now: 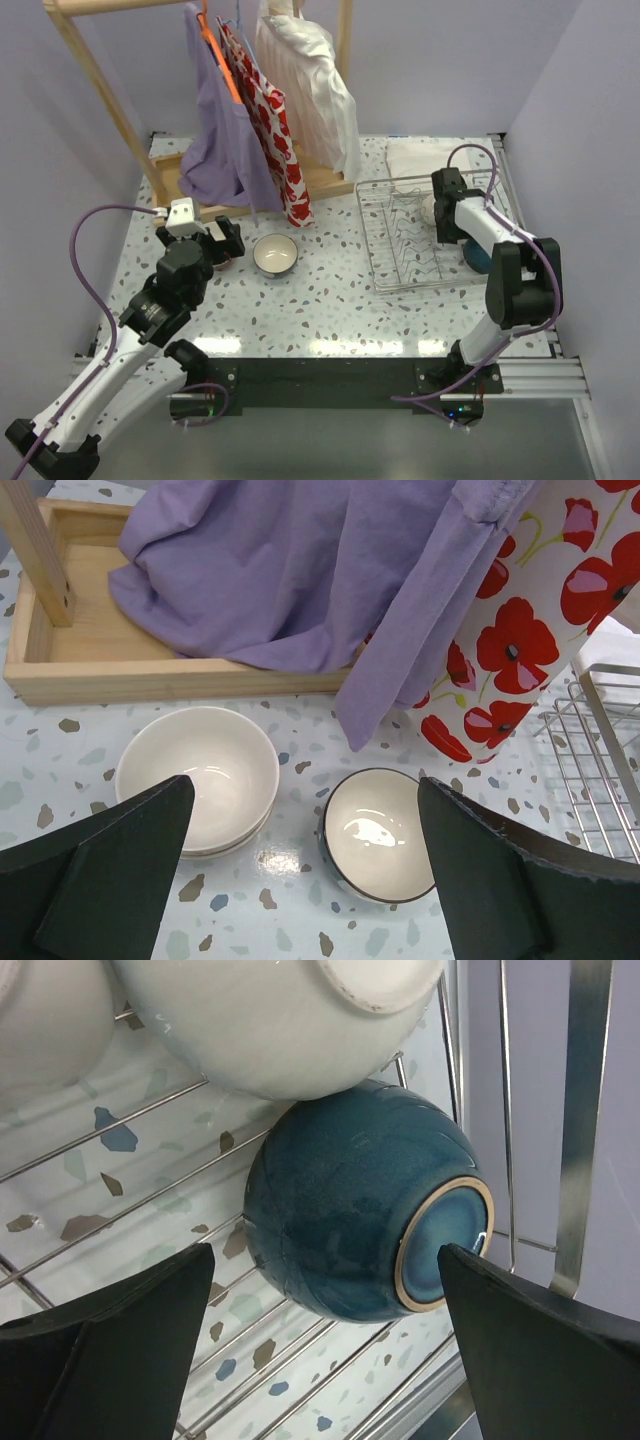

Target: Unload the bowls from the dish rack

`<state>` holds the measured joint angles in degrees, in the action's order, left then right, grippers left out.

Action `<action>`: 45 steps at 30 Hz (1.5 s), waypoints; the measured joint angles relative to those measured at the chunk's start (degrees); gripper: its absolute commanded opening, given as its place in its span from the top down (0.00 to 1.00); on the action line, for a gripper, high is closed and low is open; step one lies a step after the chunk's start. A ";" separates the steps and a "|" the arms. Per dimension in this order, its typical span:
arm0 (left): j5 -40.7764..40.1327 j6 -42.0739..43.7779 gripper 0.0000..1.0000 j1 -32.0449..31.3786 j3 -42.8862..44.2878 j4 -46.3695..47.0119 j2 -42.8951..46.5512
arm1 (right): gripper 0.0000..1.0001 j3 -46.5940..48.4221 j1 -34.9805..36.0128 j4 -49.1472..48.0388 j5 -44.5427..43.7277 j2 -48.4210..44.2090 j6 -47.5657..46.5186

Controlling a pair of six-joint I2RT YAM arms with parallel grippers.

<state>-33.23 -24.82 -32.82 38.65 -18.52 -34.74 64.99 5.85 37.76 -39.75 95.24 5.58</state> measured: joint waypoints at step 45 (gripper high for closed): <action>0.46 0.42 0.00 0.04 -0.15 0.22 -0.15 | 0.01 -5.01 2.73 -5.97 -14.82 8.09 -9.27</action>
<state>-32.77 -24.40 -32.77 38.50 -18.31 -34.89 59.99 8.58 31.79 -54.57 103.33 -3.68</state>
